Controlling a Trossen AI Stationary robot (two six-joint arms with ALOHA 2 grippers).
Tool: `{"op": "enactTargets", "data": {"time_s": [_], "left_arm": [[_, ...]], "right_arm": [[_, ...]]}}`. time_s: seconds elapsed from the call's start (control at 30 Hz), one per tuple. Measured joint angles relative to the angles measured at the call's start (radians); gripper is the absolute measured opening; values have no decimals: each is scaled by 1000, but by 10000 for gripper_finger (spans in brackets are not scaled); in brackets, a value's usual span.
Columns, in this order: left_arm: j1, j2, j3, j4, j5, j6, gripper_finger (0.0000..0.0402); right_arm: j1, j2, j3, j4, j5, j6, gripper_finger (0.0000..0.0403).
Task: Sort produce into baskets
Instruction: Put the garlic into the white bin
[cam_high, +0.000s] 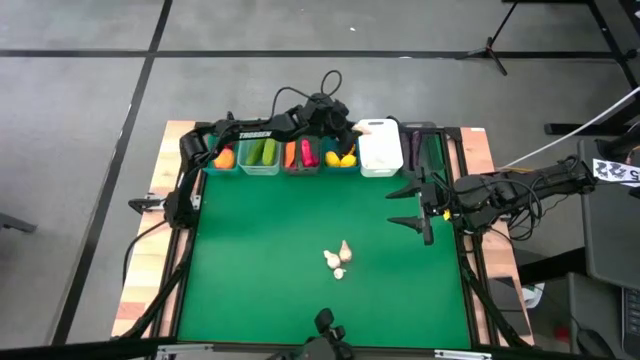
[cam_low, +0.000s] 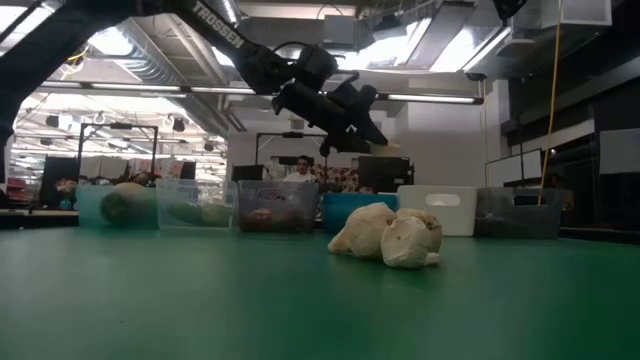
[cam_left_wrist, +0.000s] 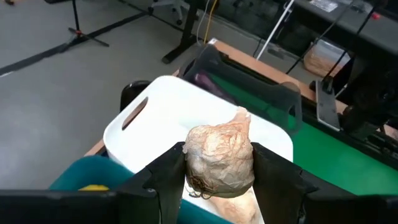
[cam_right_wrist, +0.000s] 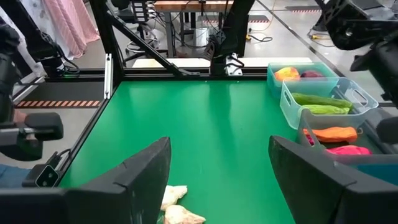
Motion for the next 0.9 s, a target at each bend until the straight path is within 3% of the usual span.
{"op": "enactTargets", "data": {"time_s": [0.57, 0.9], "left_arm": [[16, 116, 158, -76, 23, 88, 164], [26, 120, 189, -24, 23, 100, 164]], "right_arm": [[0, 0, 0, -33, 0, 0, 269], [0, 0, 0, -43, 0, 0, 269]]}}
